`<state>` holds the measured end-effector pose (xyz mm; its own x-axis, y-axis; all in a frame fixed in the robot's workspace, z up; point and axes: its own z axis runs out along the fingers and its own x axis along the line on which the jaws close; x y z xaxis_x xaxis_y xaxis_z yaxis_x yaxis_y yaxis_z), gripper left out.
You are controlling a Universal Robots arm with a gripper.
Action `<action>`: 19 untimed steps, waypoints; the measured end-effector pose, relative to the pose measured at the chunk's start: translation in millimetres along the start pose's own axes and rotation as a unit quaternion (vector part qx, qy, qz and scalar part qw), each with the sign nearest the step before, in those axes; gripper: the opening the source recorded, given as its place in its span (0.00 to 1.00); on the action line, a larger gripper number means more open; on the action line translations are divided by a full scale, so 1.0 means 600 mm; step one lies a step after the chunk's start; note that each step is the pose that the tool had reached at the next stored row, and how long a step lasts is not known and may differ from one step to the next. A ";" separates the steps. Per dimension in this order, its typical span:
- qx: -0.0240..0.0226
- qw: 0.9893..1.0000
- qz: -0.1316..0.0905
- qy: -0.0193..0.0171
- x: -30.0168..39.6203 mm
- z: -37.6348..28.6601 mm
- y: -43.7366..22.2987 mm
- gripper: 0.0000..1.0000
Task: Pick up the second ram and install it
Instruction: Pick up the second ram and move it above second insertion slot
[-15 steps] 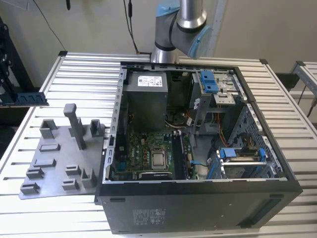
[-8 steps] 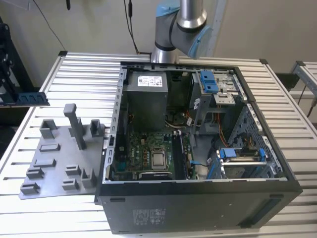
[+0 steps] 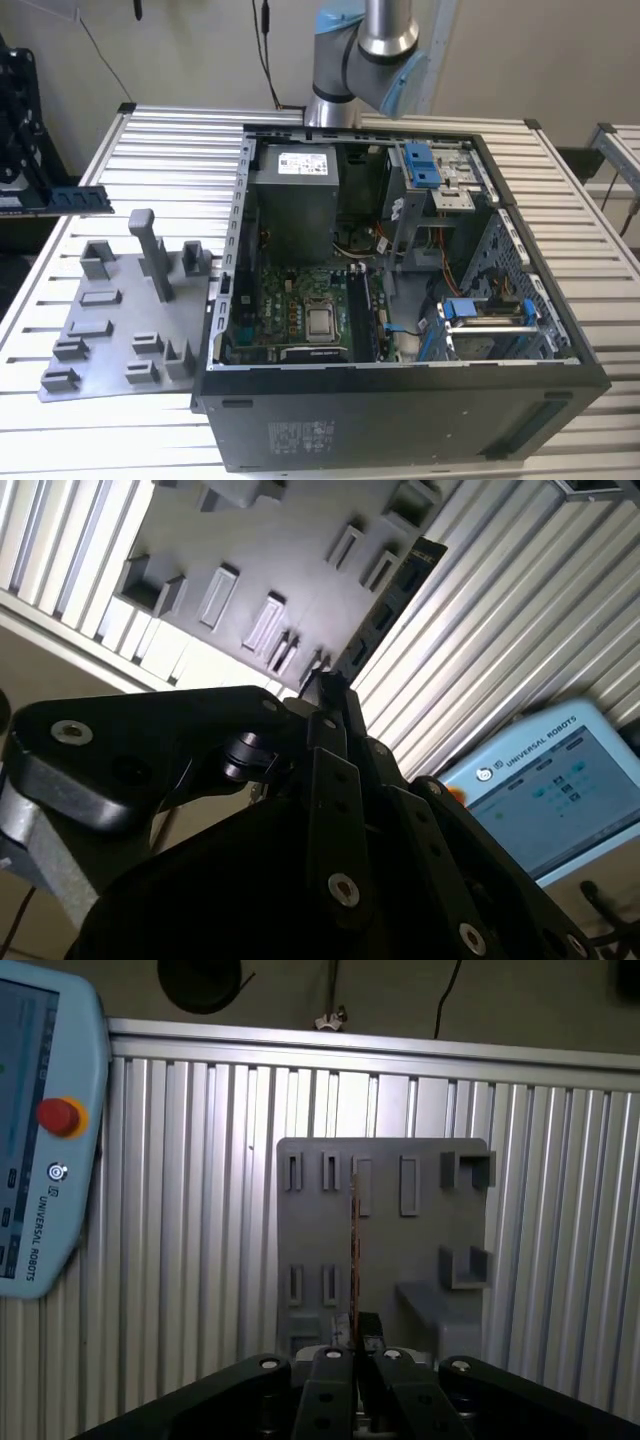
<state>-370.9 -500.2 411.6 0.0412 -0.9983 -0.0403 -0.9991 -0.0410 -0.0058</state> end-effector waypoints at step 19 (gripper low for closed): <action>-0.001 1.000 0.000 0.000 0.003 0.000 -0.063 0.14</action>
<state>-332.8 -500.2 411.6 0.0412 -0.9983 -0.0404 -0.9991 -0.0411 -0.0040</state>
